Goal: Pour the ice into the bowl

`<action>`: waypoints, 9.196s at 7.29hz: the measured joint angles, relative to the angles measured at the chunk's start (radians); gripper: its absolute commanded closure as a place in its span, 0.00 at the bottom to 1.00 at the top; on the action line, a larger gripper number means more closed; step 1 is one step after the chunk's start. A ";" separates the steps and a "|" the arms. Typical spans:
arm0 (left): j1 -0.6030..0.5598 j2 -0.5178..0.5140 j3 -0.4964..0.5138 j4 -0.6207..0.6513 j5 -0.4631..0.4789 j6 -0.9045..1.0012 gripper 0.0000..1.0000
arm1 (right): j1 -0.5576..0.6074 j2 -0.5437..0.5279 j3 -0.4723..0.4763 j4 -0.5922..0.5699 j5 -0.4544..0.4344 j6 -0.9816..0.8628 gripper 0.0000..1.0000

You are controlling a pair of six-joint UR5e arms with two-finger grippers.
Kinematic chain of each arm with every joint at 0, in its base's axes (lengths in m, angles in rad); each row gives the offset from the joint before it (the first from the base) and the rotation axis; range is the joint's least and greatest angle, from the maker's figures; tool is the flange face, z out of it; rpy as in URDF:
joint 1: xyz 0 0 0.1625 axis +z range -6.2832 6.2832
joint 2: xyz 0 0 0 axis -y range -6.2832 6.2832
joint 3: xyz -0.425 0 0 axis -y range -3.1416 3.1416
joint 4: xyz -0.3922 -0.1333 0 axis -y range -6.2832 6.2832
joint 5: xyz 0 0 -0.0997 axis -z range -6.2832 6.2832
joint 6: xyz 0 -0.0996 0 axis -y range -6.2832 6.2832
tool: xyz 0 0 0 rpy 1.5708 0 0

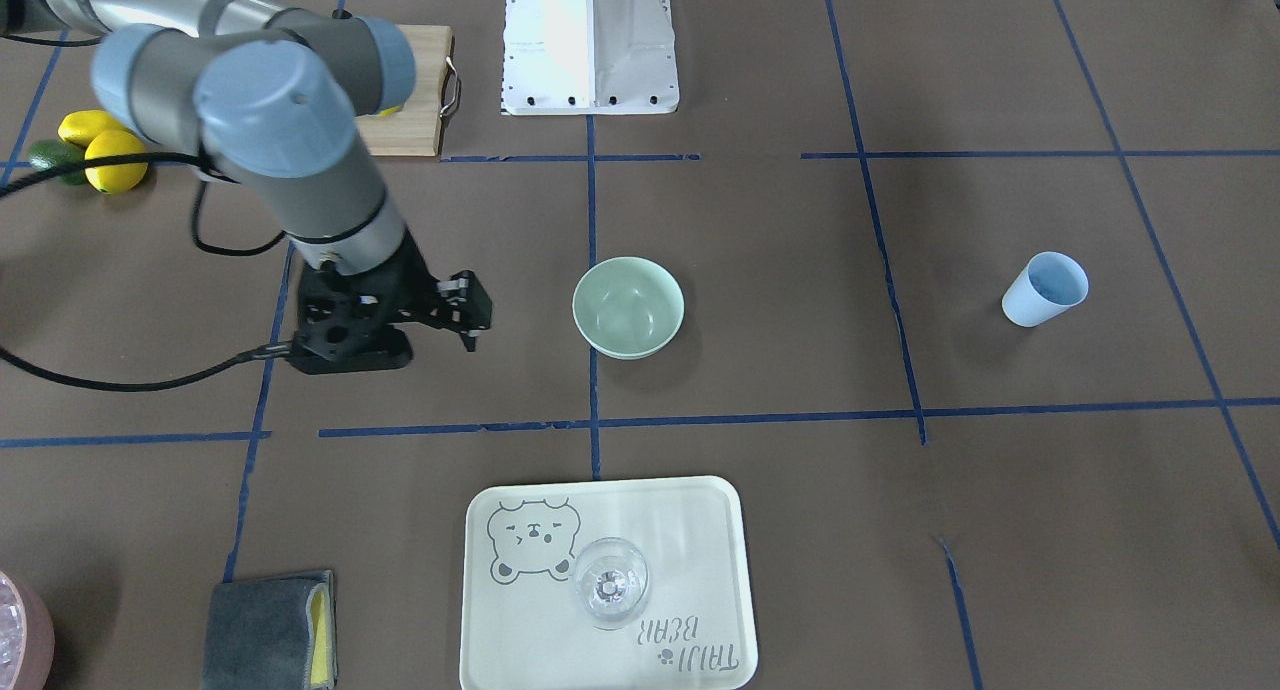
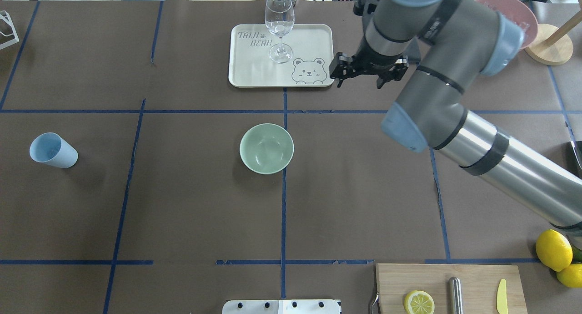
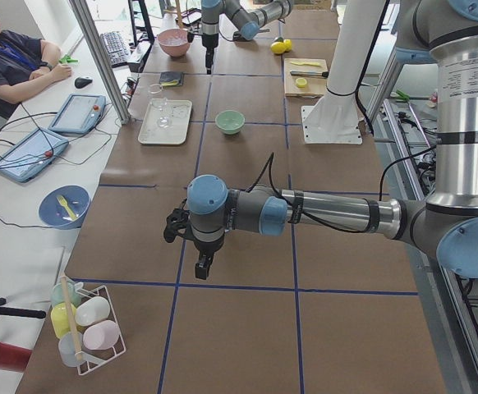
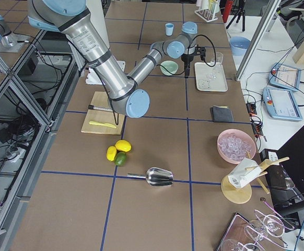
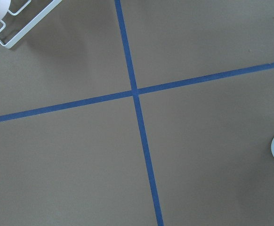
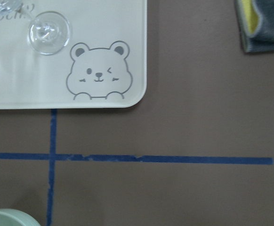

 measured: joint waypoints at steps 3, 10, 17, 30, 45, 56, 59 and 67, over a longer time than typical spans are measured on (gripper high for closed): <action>0.003 -0.056 -0.004 -0.020 0.003 0.002 0.00 | 0.258 -0.208 0.092 -0.109 0.110 -0.387 0.00; 0.197 -0.049 0.046 -0.748 0.059 -0.466 0.00 | 0.555 -0.604 0.088 -0.105 0.159 -0.810 0.00; 0.752 0.141 0.047 -1.293 0.941 -1.009 0.00 | 0.558 -0.617 0.083 -0.104 0.156 -0.805 0.00; 1.219 0.164 0.205 -1.358 1.680 -1.262 0.00 | 0.558 -0.625 0.081 -0.103 0.153 -0.809 0.00; 1.250 0.027 0.421 -1.389 1.737 -1.303 0.88 | 0.558 -0.620 0.080 -0.103 0.149 -0.809 0.00; 1.224 -0.189 0.299 -1.528 1.615 -0.621 1.00 | 0.559 -0.622 0.070 -0.103 0.146 -0.809 0.00; 1.216 -0.384 0.298 -1.332 1.622 -0.441 1.00 | 0.566 -0.623 0.065 -0.103 0.144 -0.807 0.00; 1.240 -0.552 0.243 -0.920 1.714 0.234 1.00 | 0.572 -0.627 0.047 -0.103 0.144 -0.797 0.00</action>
